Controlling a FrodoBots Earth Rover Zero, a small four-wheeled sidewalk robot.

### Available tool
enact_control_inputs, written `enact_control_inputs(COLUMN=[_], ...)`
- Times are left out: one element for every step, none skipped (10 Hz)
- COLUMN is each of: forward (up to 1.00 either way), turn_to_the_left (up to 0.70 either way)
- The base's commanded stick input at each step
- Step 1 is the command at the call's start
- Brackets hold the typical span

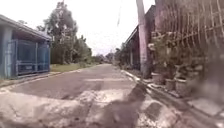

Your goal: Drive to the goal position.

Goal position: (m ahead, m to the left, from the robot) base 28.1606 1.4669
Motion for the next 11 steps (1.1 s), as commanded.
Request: enact_control_inputs(forward=[0.70, 0.70, 0.70, 0.70, 0.70, 0.70, 0.70, 0.70, 0.70, 0.70, 0.70], turn_to_the_left=[0.00, 0.00, 0.00, 0.00, 0.00, 0.00, 0.00, 0.00, 0.00, 0.00, 0.00])
